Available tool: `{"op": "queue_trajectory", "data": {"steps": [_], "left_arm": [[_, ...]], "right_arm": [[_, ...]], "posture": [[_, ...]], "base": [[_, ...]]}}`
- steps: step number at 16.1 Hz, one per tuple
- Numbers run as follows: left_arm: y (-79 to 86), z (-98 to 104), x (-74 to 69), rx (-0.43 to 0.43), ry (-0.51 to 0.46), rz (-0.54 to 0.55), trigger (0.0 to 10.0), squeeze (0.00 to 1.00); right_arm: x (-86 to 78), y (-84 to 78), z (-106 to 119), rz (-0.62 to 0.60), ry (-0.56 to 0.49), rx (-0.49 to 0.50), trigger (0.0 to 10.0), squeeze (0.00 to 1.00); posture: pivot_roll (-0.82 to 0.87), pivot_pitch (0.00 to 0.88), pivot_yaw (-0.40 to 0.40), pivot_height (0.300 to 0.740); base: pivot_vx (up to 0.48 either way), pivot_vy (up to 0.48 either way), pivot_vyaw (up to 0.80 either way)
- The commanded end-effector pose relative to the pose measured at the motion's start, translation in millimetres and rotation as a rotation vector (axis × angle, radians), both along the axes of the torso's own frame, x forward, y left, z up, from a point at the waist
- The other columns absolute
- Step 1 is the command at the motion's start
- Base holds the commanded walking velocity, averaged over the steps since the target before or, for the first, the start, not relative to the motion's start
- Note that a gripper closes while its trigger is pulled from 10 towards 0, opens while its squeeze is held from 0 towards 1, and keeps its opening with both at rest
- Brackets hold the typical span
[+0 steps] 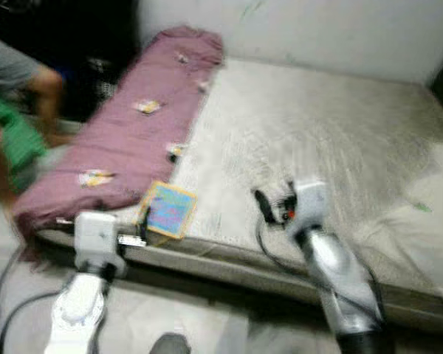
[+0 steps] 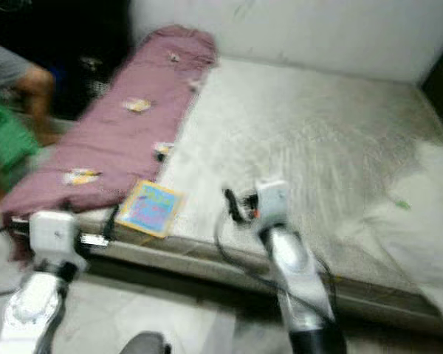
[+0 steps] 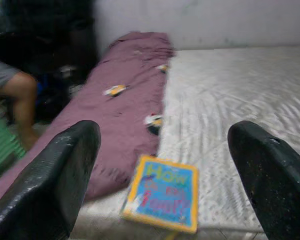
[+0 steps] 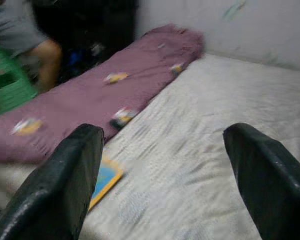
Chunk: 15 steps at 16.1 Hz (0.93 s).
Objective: Clean up the room
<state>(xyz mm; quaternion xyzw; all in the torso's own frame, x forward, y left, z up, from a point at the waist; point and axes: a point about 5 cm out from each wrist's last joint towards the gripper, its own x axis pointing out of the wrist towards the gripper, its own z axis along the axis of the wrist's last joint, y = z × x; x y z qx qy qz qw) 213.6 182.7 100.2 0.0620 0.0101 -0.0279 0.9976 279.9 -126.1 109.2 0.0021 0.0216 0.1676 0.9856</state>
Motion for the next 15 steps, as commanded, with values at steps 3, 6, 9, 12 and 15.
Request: {"op": "queue_trajectory", "data": {"steps": [3,6,9,12,15], "left_arm": [[-9.9,3,3.8,-0.012,-0.015,-0.025,10.0,0.0],[-10.1,5,7.1,-0.011,-0.022,-0.027,10.0,0.0],[-6.4,11,16.9,0.031,-0.046,0.044,10.0,0.0],[-8.6,12,18.0,0.023,-0.044,0.04,10.0,0.0],[-3.5,3,13.5,-0.002,-0.023,0.15,10.0,0.0]], "right_arm": [[-3.0,-14.1,-5,-0.043,0.015,-0.021,10.0,0.0],[-1.7,-13.2,-4,-0.042,0.011,-0.027,10.0,0.0],[3.8,-6.0,3,-0.035,-0.009,-0.034,10.0,0.0],[0.5,-2.4,-1,-0.07,-0.008,0.004,10.0,0.0],[1.4,-31.4,-1,-0.349,-0.021,0.032,10.0,0.0]], "posture": [[0.0,0.047,-0.05,0.74],[0.0,0.056,-0.053,0.74],[0.01,0.075,-0.054,0.74],[0.01,0.062,-0.039,0.74],[0.0,0.033,-0.02,0.74]], "base": [[0.1,0.0,0.0],[0.0,0.0,0.0],[0.0,0.0,0.0],[0.0,0.0,0.0],[0.0,0.0,0.0]]}}
